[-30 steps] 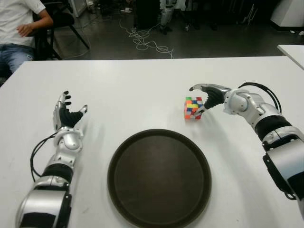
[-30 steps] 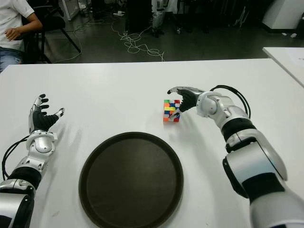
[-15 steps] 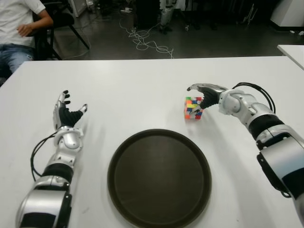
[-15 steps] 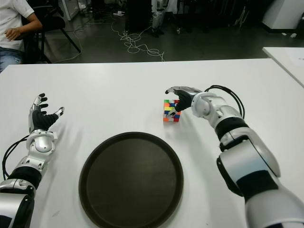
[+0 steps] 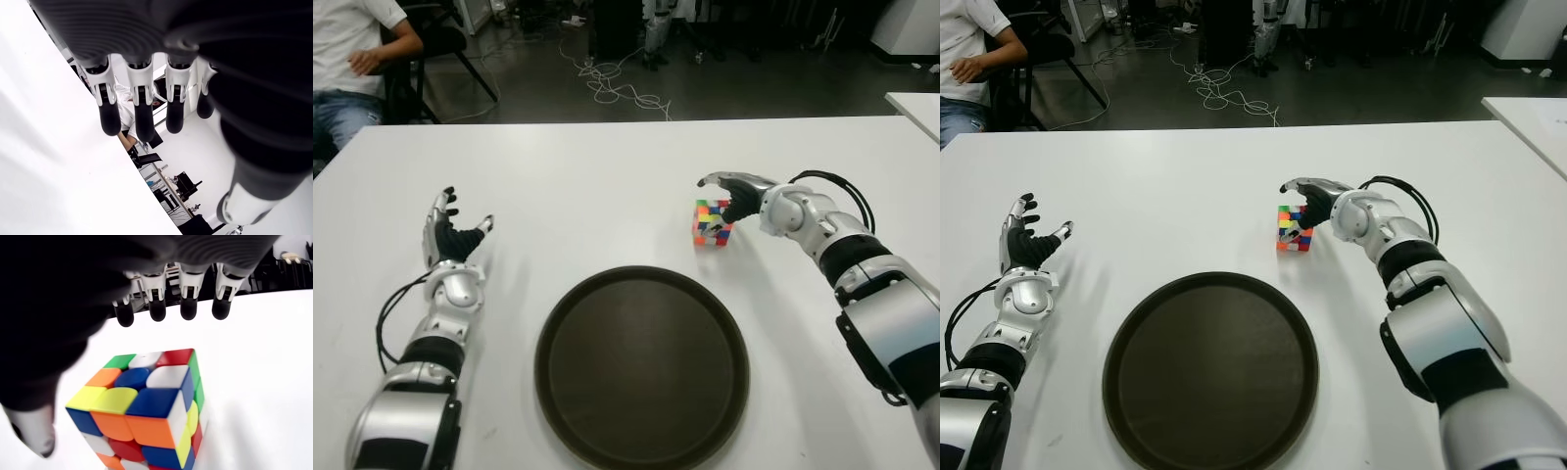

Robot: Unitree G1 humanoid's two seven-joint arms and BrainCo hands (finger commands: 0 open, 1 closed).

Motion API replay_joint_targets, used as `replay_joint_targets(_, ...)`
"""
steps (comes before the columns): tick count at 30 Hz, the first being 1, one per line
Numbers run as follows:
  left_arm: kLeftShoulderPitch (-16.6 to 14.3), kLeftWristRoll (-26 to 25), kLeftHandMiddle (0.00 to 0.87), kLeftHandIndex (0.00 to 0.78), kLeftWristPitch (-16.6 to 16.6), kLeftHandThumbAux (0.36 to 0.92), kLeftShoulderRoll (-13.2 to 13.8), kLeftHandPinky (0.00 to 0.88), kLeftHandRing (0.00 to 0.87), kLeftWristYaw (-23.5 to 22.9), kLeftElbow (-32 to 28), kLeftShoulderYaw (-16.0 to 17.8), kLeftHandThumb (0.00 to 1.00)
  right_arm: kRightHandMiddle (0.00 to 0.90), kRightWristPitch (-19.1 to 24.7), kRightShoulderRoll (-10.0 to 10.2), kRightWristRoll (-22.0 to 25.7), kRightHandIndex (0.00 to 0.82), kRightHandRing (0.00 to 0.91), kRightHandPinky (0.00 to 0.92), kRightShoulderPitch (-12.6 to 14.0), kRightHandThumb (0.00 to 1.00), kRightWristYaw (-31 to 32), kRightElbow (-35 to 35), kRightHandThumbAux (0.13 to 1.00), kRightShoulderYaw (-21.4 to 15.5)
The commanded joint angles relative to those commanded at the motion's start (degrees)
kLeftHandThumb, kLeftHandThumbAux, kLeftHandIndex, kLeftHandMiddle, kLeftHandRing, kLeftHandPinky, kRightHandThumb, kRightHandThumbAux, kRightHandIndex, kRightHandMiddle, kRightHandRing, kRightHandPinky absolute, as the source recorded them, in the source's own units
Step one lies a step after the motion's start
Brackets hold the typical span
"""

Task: Pick up the Rubik's Cube and put it in the plate

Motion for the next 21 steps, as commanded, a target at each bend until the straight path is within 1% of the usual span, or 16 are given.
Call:
replay_joint_targets(2, 0.0, 0.0, 0.173, 0.109, 0.0, 0.767, 0.0, 0.220, 0.182, 0.0, 0.0, 0.0, 0.247, 0.000, 0.1, 0.0, -0.1, 0.000, 0.000, 0.000, 0.0, 0.000, -0.6, 0.2, 0.652, 0.0)
replay_joint_targets(6, 0.0, -0.1, 0.173, 0.112, -0.1, 0.775, 0.0, 0.234, 0.185, -0.3, -0.2, 0.0, 0.260, 0.000, 0.5, 0.2, -0.4, 0.000, 0.000, 0.000, -0.3, 0.000, -0.4, 0.2, 0.653, 0.1)
replay_joint_targets(12, 0.2, -0.1, 0.174, 0.110, -0.2, 0.771, 0.1, 0.226, 0.186, -0.5, -0.4, 0.0, 0.240, 0.000, 0.9, 0.4, -0.2, 0.000, 0.000, 0.000, -0.6, 0.000, 0.7, 0.0, 0.673, 0.0)
replay_joint_targets(17, 0.2, -0.1, 0.176, 0.110, -0.2, 0.771, 0.0, 0.214, 0.182, -0.2, -0.3, 0.1, 0.231, 0.000, 1.2, 0.4, -0.5, 0.000, 0.000, 0.000, -0.5, 0.000, 0.1, 0.1, 0.645, 0.1)
replay_joint_targets(21, 0.1, -0.1, 0.177, 0.111, -0.1, 0.772, 0.1, 0.215, 0.183, -0.1, -0.2, 0.0, 0.234, 0.000, 1.6, 0.5, -1.0, 0.000, 0.000, 0.000, -0.4, 0.000, -0.6, 0.5, 0.640, 0.5)
